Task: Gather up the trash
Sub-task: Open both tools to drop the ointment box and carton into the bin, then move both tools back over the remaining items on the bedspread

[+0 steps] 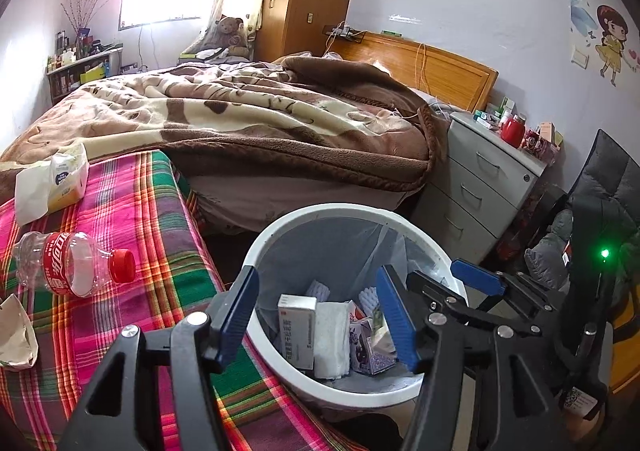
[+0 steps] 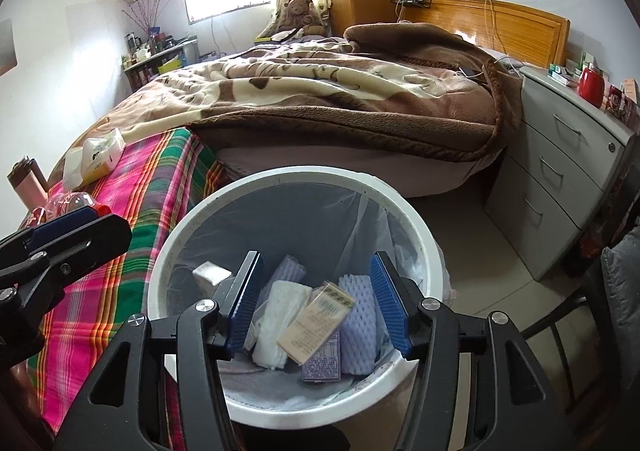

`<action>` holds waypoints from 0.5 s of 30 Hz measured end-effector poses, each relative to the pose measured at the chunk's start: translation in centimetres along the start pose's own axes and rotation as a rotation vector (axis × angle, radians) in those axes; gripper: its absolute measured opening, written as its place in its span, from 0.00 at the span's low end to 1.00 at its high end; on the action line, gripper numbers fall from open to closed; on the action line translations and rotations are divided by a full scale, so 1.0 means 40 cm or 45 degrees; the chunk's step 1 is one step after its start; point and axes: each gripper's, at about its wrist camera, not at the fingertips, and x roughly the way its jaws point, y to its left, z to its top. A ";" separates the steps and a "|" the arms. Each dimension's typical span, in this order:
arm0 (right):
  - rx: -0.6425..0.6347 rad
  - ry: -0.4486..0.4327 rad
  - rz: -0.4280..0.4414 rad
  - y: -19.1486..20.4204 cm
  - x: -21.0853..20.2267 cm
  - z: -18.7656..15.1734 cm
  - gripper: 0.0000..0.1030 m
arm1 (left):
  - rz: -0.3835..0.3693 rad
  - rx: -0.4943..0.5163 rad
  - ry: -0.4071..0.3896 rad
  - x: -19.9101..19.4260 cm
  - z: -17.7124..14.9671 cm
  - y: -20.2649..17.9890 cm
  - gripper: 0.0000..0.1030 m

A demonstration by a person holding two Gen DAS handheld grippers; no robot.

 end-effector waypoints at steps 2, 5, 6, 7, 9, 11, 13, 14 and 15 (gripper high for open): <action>0.002 -0.009 -0.008 0.001 -0.003 0.001 0.55 | 0.007 -0.002 -0.007 -0.008 0.000 0.006 0.61; 0.006 -0.016 -0.003 0.005 -0.009 0.003 0.55 | 0.021 -0.014 -0.010 -0.019 -0.003 0.021 0.61; 0.004 -0.020 -0.003 0.008 -0.011 0.003 0.55 | 0.023 -0.016 -0.012 -0.025 -0.005 0.025 0.61; 0.002 -0.024 -0.003 0.010 -0.014 0.003 0.55 | 0.026 -0.020 -0.015 -0.029 -0.007 0.030 0.61; -0.001 -0.026 0.002 0.017 -0.016 0.004 0.55 | 0.029 -0.029 -0.020 -0.041 -0.010 0.040 0.61; -0.003 -0.036 0.007 0.025 -0.020 0.003 0.55 | 0.046 -0.039 -0.028 -0.056 -0.013 0.052 0.61; -0.006 -0.039 0.017 0.033 -0.021 0.003 0.55 | 0.059 -0.045 -0.039 -0.071 -0.017 0.066 0.61; -0.008 -0.043 0.022 0.038 -0.023 0.003 0.55 | 0.063 -0.052 -0.043 -0.078 -0.018 0.074 0.62; -0.011 -0.046 0.026 0.044 -0.024 0.003 0.55 | 0.065 -0.059 -0.046 -0.085 -0.020 0.082 0.62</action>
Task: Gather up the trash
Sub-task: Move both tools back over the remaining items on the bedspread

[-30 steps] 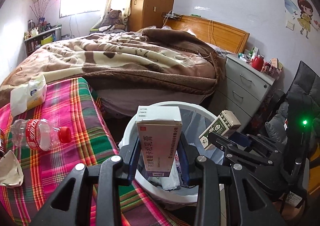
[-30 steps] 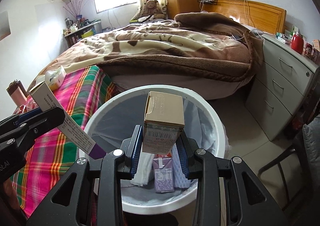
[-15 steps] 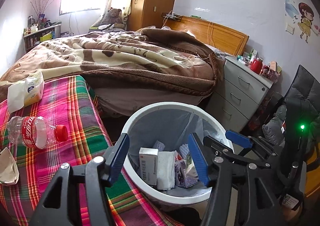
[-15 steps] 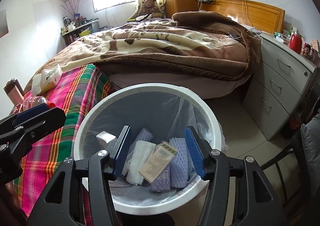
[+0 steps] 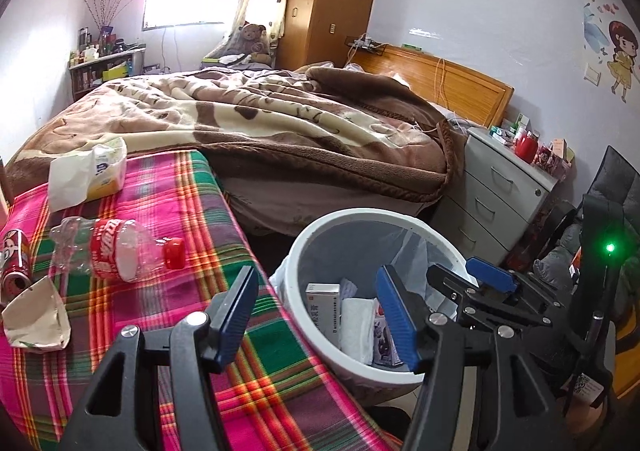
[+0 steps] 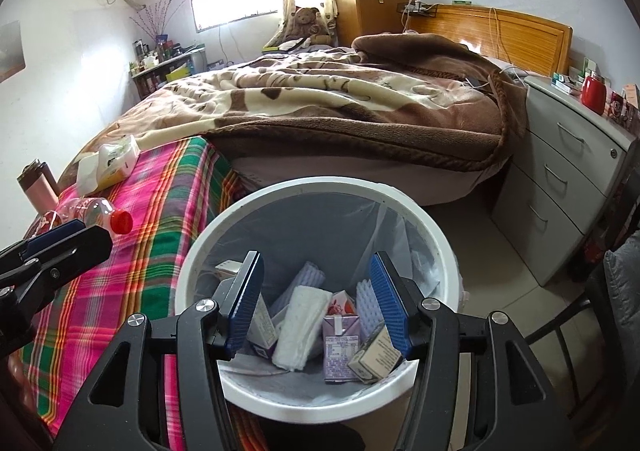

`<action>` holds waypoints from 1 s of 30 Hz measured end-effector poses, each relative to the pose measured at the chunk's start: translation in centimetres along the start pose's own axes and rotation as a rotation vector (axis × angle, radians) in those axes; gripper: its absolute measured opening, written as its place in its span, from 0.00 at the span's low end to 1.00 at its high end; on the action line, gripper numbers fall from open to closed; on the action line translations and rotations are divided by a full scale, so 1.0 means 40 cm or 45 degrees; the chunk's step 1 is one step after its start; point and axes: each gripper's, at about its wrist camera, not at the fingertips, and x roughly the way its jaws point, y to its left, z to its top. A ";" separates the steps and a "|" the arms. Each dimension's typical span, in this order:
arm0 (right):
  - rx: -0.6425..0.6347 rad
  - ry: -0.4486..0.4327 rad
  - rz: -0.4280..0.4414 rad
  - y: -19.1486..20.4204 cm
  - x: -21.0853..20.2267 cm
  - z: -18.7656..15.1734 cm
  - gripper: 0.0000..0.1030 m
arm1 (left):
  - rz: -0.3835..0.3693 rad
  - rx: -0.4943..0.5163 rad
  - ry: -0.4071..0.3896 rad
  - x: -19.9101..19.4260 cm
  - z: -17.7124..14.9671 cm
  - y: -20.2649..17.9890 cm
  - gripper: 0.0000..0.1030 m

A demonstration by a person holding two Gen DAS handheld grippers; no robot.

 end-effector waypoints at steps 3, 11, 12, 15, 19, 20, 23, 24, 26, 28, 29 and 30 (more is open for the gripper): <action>-0.011 -0.006 0.015 0.019 -0.003 -0.002 0.55 | 0.022 -0.015 -0.012 -0.018 -0.004 0.024 0.62; -0.035 -0.047 0.075 0.069 -0.017 -0.004 0.61 | 0.090 -0.057 -0.041 -0.069 -0.022 0.096 0.63; -0.038 -0.054 0.086 0.075 -0.018 -0.004 0.61 | 0.101 -0.064 -0.047 -0.076 -0.024 0.107 0.63; -0.058 -0.066 0.121 0.103 -0.020 -0.005 0.61 | 0.138 -0.081 -0.061 -0.097 -0.029 0.141 0.64; -0.078 -0.084 0.170 0.142 -0.019 -0.002 0.62 | 0.180 -0.118 -0.072 -0.116 -0.038 0.189 0.65; -0.085 -0.085 0.185 0.153 -0.017 -0.001 0.62 | 0.196 -0.134 -0.075 -0.122 -0.041 0.205 0.65; -0.112 -0.086 0.216 0.186 -0.011 0.001 0.62 | 0.239 -0.166 -0.086 -0.138 -0.048 0.250 0.65; -0.124 -0.084 0.226 0.199 -0.008 0.002 0.62 | 0.249 -0.182 -0.092 -0.146 -0.051 0.267 0.65; -0.146 -0.079 0.246 0.223 -0.005 0.002 0.63 | 0.271 -0.206 -0.096 -0.158 -0.055 0.295 0.65; -0.166 -0.080 0.263 0.243 -0.001 0.004 0.63 | 0.300 -0.227 -0.103 -0.169 -0.061 0.322 0.65; -0.181 -0.080 0.274 0.255 0.001 0.006 0.63 | 0.313 -0.237 -0.103 -0.174 -0.065 0.336 0.65; -0.192 -0.080 0.283 0.265 0.003 0.007 0.63 | 0.327 -0.246 -0.103 -0.179 -0.067 0.349 0.65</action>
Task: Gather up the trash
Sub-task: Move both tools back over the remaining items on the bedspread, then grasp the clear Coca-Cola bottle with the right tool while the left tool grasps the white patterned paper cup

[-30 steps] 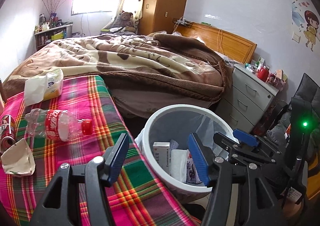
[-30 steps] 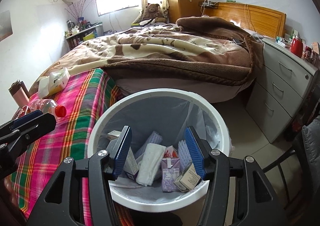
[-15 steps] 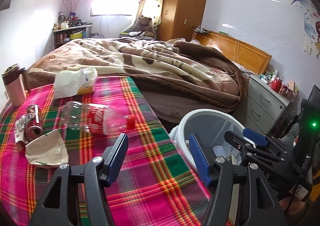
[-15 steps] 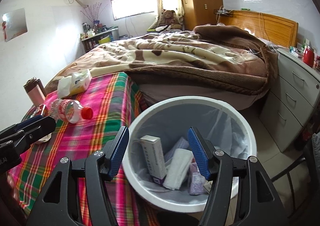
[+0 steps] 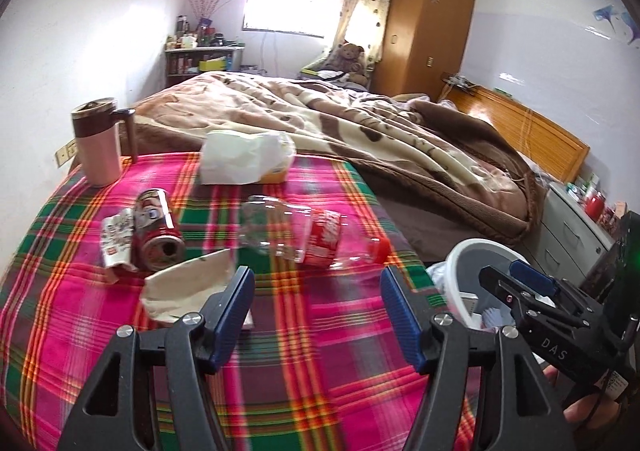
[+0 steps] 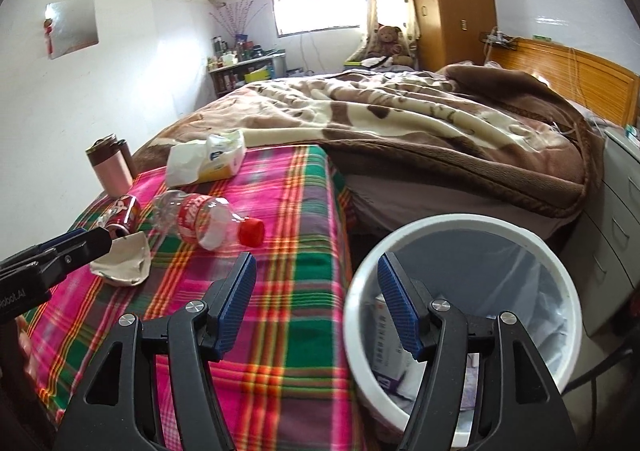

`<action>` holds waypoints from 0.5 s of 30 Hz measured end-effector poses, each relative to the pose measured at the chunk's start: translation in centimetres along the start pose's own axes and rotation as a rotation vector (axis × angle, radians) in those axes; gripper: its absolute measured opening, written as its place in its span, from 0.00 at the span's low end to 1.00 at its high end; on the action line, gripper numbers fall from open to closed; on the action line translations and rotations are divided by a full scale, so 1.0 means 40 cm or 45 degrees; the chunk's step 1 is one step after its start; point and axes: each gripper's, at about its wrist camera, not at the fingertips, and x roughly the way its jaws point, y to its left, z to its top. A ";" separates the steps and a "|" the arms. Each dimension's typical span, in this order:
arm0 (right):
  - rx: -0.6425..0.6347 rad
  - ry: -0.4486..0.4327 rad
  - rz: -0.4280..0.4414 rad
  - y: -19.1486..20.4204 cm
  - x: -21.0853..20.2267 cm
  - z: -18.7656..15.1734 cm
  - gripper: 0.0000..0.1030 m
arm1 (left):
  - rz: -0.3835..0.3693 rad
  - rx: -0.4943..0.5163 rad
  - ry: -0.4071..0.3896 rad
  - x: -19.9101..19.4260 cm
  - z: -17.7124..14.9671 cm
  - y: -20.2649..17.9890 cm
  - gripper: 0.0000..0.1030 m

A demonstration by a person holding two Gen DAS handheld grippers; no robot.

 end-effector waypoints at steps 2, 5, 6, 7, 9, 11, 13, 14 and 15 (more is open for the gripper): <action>-0.023 0.003 0.019 0.020 0.012 0.007 0.63 | 0.023 -0.013 -0.001 -0.002 0.002 0.026 0.65; -0.055 0.012 0.057 0.047 0.027 0.013 0.63 | 0.054 -0.034 -0.004 -0.005 0.002 0.066 0.66; -0.068 0.016 0.067 0.059 0.034 0.014 0.63 | 0.067 -0.044 -0.003 -0.006 0.002 0.080 0.66; -0.083 0.022 0.075 0.069 0.040 0.017 0.63 | 0.074 -0.051 -0.002 -0.006 0.000 0.091 0.66; -0.106 0.025 0.088 0.088 0.050 0.021 0.63 | 0.094 -0.068 0.006 -0.004 0.000 0.117 0.66; -0.127 0.032 0.103 0.107 0.065 0.030 0.63 | 0.112 -0.081 0.007 -0.005 0.000 0.142 0.66; -0.154 0.050 0.118 0.126 0.084 0.040 0.63 | 0.127 -0.101 0.008 -0.006 0.002 0.168 0.66; -0.160 0.055 0.126 0.134 0.091 0.044 0.63 | 0.134 -0.111 0.006 -0.007 0.003 0.183 0.66; -0.164 0.059 0.135 0.140 0.097 0.046 0.63 | 0.144 -0.122 0.008 -0.004 0.005 0.197 0.67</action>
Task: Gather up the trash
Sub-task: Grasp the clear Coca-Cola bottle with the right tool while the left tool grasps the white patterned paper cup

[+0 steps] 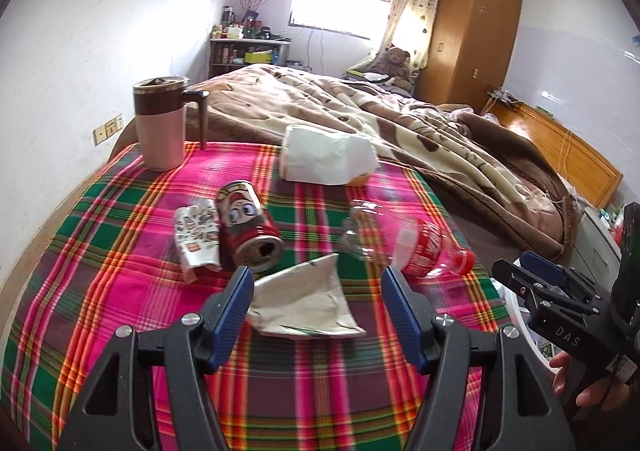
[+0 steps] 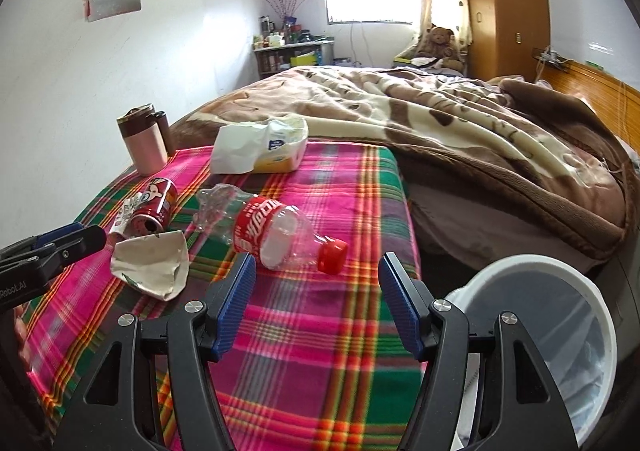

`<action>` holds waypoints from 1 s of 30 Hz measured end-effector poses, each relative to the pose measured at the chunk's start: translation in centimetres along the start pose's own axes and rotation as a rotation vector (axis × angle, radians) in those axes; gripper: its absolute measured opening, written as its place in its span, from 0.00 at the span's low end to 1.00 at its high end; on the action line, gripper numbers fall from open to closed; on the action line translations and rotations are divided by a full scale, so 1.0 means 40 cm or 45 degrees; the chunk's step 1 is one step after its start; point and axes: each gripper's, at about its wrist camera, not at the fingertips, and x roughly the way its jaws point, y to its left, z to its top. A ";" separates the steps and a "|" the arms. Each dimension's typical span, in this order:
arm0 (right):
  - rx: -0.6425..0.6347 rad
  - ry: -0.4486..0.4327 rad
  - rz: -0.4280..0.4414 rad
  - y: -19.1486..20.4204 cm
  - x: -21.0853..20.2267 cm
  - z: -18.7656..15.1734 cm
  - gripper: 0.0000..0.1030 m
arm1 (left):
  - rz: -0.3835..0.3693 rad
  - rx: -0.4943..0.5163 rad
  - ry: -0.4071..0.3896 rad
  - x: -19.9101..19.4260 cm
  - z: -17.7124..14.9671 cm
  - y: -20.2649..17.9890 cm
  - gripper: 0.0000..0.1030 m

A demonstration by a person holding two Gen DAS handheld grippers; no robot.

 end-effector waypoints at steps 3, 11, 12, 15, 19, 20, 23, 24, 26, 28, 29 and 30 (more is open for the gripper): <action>-0.018 0.023 0.045 0.017 0.025 0.015 0.64 | 0.033 -0.030 0.005 0.007 0.006 0.041 0.69; -0.114 0.049 0.105 0.068 0.083 0.050 0.75 | 0.109 -0.124 0.027 0.040 0.025 0.145 0.70; -0.128 0.048 0.105 0.074 0.088 0.055 0.75 | 0.119 -0.126 0.029 0.044 0.026 0.154 0.70; -0.153 0.044 0.107 0.081 0.104 0.072 0.75 | 0.131 -0.150 0.040 0.061 0.033 0.180 0.70; -0.169 0.059 0.122 0.091 0.130 0.093 0.75 | 0.143 -0.171 0.072 0.097 0.041 0.207 0.70; -0.174 0.073 0.133 0.094 0.140 0.098 0.75 | 0.135 -0.181 0.082 0.107 0.044 0.213 0.70; -0.200 0.101 0.122 0.102 0.166 0.109 0.75 | 0.125 -0.198 0.104 0.131 0.048 0.230 0.70; -0.211 0.110 0.119 0.106 0.175 0.113 0.75 | 0.136 -0.197 0.116 0.142 0.050 0.235 0.70; -0.217 0.133 0.133 0.110 0.188 0.117 0.75 | 0.134 -0.199 0.131 0.156 0.052 0.244 0.70; -0.209 0.159 0.162 0.110 0.201 0.118 0.75 | 0.133 -0.205 0.151 0.172 0.054 0.252 0.70; -0.212 0.173 0.166 0.111 0.206 0.118 0.75 | 0.132 -0.207 0.158 0.179 0.054 0.255 0.70; -0.218 0.183 0.166 0.113 0.212 0.117 0.75 | 0.132 -0.208 0.165 0.187 0.055 0.258 0.70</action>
